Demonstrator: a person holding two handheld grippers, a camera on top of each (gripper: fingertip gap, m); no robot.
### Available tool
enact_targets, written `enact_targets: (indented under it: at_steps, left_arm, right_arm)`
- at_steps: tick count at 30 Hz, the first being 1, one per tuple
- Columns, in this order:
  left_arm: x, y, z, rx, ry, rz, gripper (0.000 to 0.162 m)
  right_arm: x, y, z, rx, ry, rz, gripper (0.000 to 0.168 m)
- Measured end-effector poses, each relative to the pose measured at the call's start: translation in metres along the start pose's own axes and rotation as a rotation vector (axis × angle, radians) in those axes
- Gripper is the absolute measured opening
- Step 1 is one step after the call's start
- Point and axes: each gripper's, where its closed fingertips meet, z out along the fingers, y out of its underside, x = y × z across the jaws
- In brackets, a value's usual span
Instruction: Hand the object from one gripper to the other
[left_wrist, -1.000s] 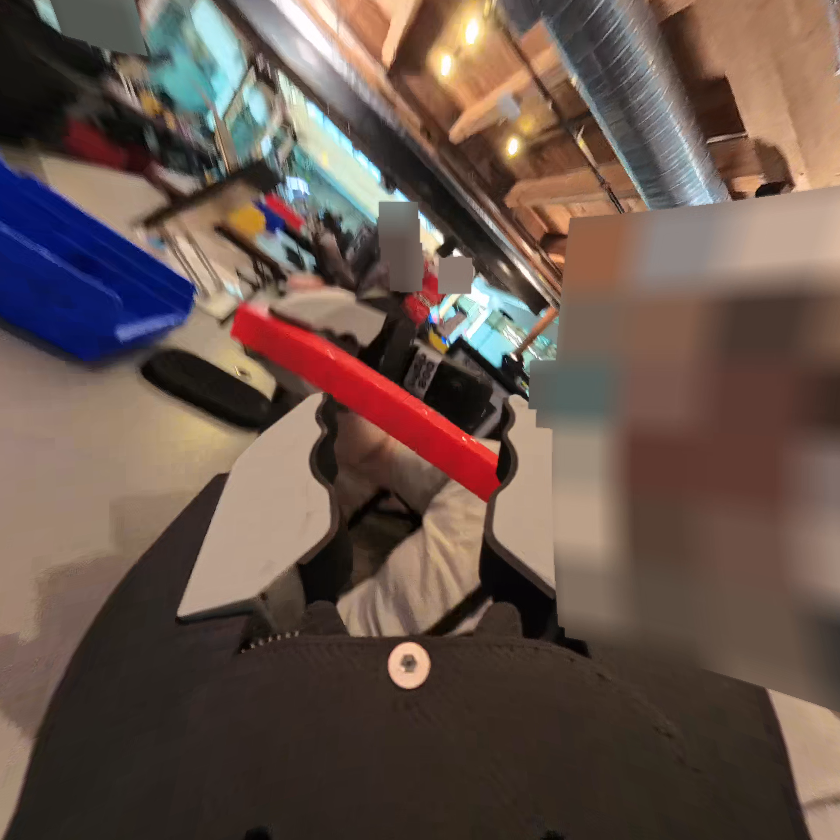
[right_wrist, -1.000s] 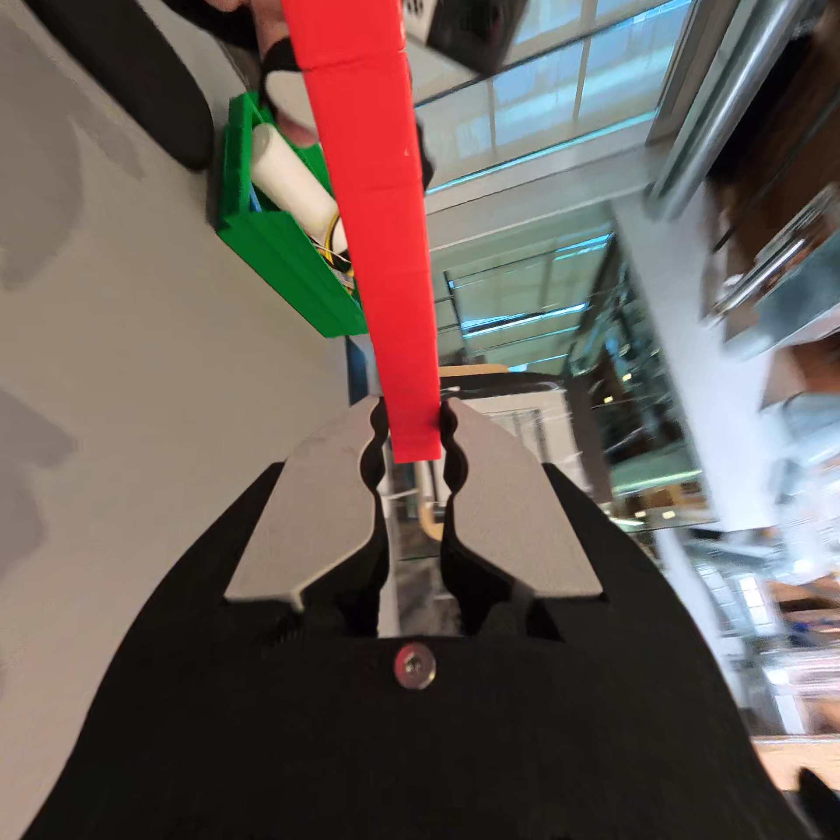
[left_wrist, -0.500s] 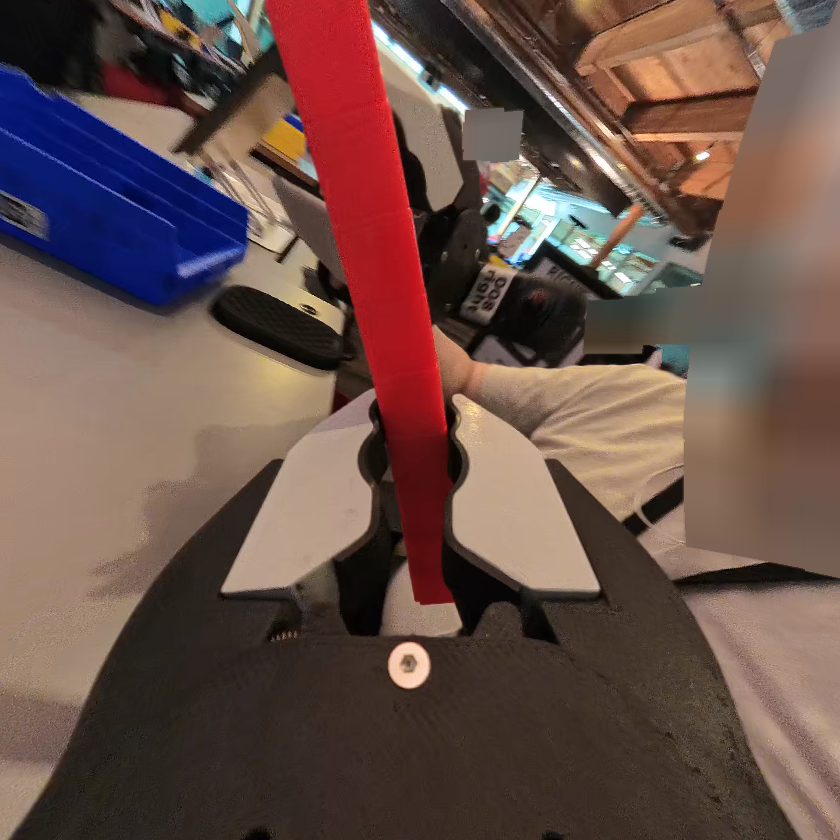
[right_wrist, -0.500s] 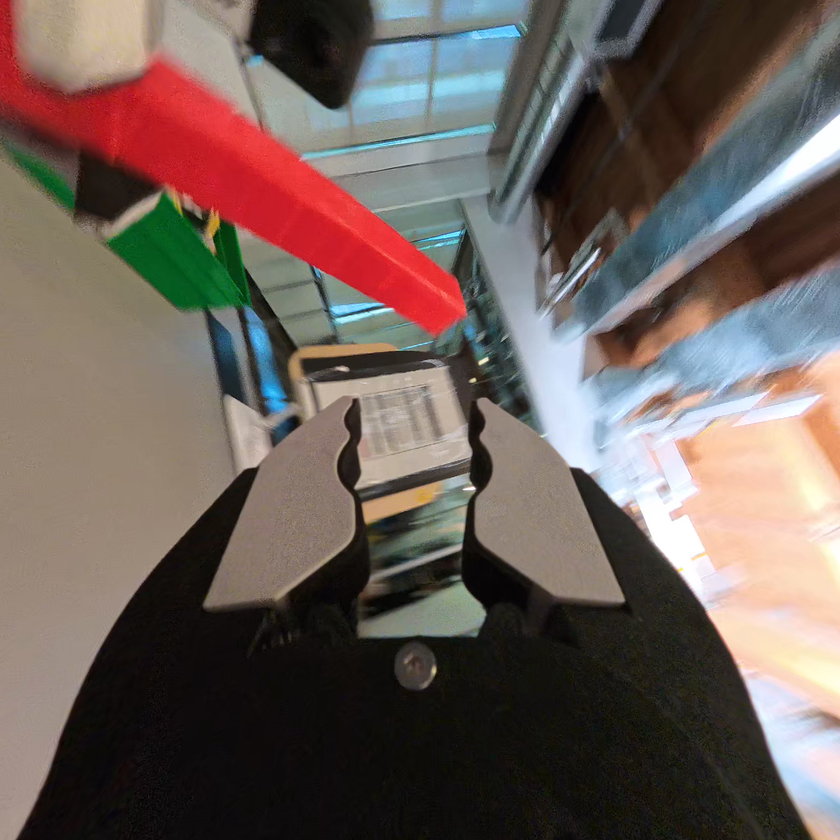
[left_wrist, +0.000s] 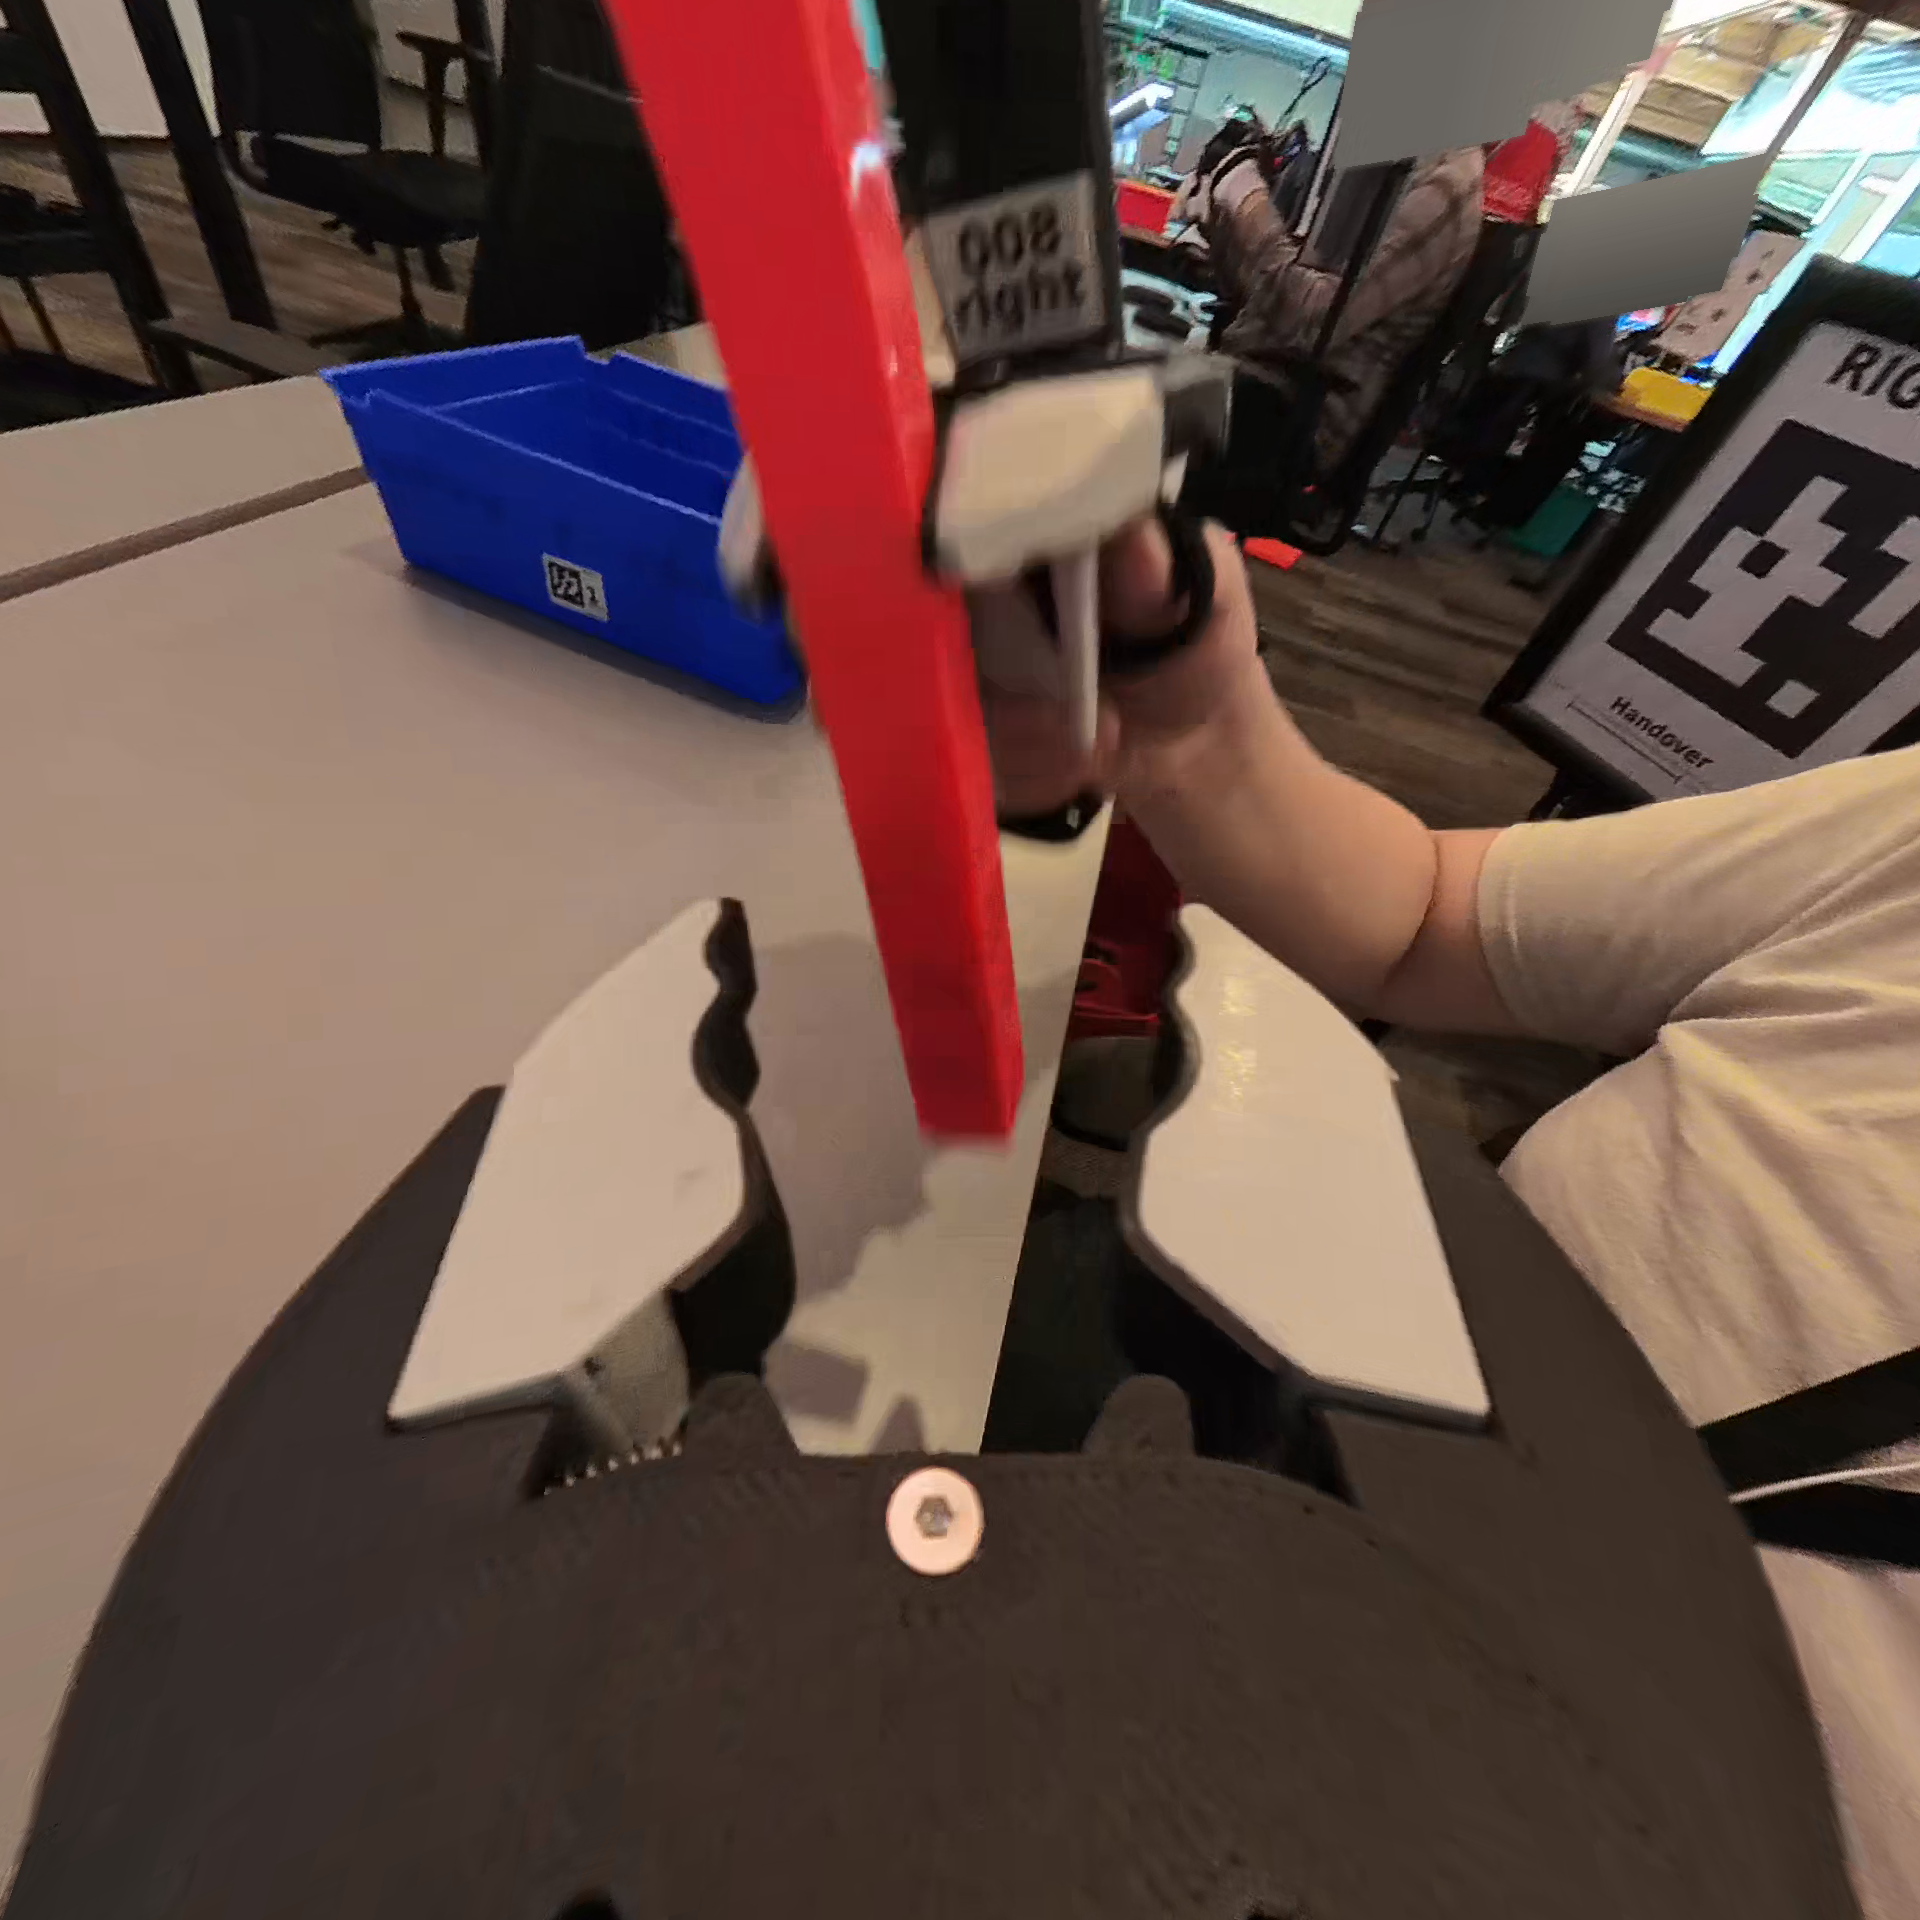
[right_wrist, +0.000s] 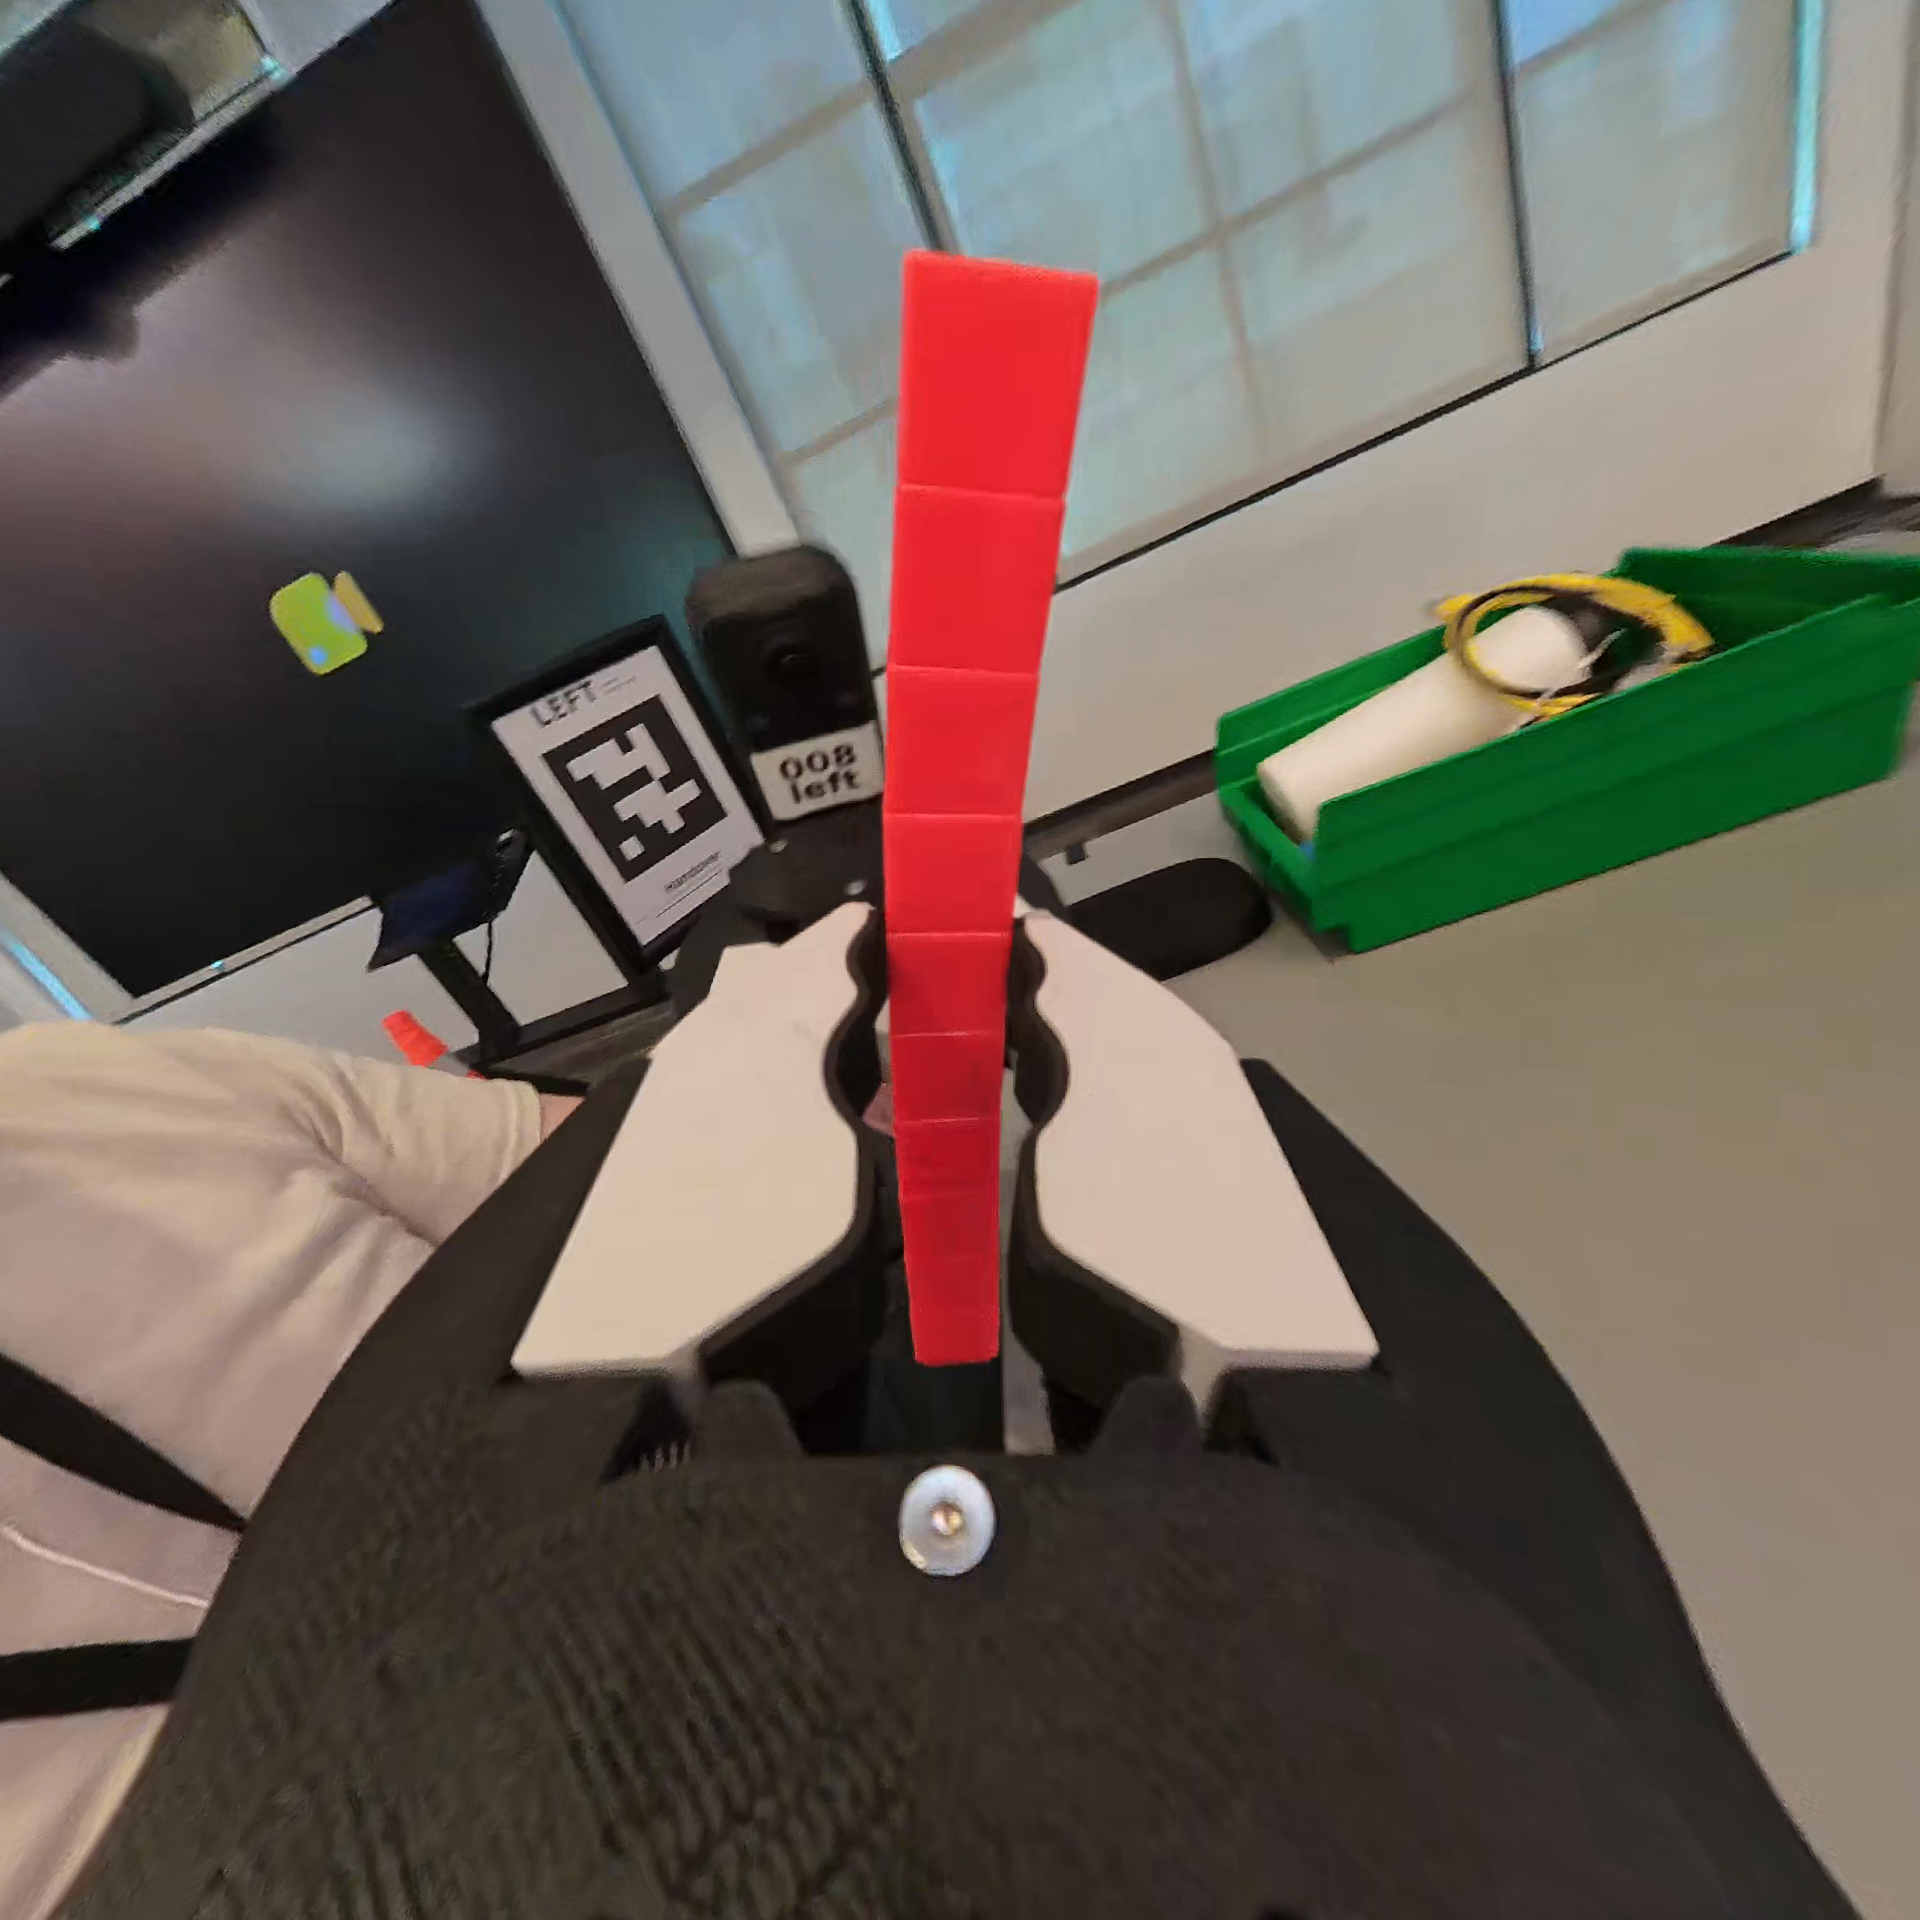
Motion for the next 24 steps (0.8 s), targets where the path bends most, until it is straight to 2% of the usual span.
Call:
enact_targets:
  at_steps: [2,3,4,6,8,9,11,13,17,20,24]
  left_arm:
    - [-0.008,0.007,-0.012,0.002,-0.059,-0.004,0.078]
    - [-0.012,0.011,-0.021,0.007,-0.090,-0.006,0.077]
    - [-0.014,0.017,-0.031,0.011,-0.112,-0.013,0.076]
    - [-0.020,0.033,-0.052,0.015,-0.153,-0.053,0.073]
    - [-0.025,0.050,-0.071,0.013,-0.185,-0.112,0.067]
    - [-0.027,0.058,-0.079,0.014,-0.199,-0.142,0.065]
    - [-0.030,0.069,-0.092,0.024,-0.236,-0.181,0.065]
    - [-0.033,0.076,-0.104,0.024,-0.283,-0.193,0.065]
    - [-0.034,0.073,-0.124,0.045,-0.367,-0.189,0.065]
    - [-0.030,0.068,-0.139,0.058,-0.385,-0.211,0.064]
    - [-0.042,0.075,-0.160,0.021,-0.471,-0.243,0.065]
  right_arm:
    - [0.017,-0.034,-0.040,0.017,0.114,-0.031,0.022]
    - [0.031,-0.054,-0.069,-0.001,0.223,-0.081,0.022]
    - [0.052,-0.074,-0.104,-0.037,0.386,-0.149,0.022]
    - [0.113,-0.111,-0.200,-0.165,0.842,-0.239,0.022]
    - [0.171,-0.120,-0.306,-0.366,1.231,-0.131,0.023]
    - [0.194,-0.114,-0.349,-0.434,1.344,-0.020,0.023]
    - [0.234,-0.087,-0.404,-0.505,1.429,0.224,0.022]
    - [0.264,-0.053,-0.440,-0.571,1.495,0.386,0.023]
    - [0.305,0.008,-0.486,-0.837,1.652,0.500,0.023]
    - [0.321,0.026,-0.514,-0.999,1.771,0.498,0.023]
    - [0.332,0.045,-0.523,-1.021,1.783,0.564,0.023]
